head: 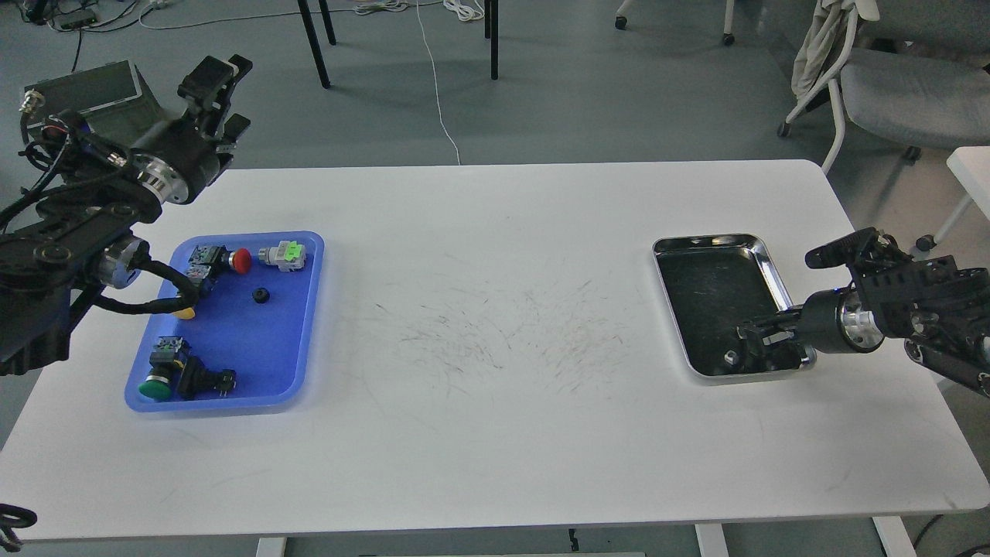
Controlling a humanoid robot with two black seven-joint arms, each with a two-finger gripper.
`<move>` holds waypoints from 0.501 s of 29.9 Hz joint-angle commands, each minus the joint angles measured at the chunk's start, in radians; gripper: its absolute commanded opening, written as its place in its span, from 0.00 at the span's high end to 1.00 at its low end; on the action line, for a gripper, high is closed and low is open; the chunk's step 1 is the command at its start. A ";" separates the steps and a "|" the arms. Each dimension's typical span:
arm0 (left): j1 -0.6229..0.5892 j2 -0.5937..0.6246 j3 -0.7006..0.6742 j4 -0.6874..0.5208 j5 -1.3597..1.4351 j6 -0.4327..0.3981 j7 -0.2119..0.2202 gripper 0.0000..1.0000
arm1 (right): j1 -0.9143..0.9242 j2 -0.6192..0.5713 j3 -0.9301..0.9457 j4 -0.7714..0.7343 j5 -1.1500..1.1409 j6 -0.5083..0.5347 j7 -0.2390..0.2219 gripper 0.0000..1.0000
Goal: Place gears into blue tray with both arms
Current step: 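Close the right gripper on the small black gear in the metal tray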
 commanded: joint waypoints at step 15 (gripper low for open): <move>0.000 0.000 0.000 0.000 0.001 0.001 0.000 0.01 | 0.008 0.000 0.000 -0.025 -0.001 0.000 0.001 0.99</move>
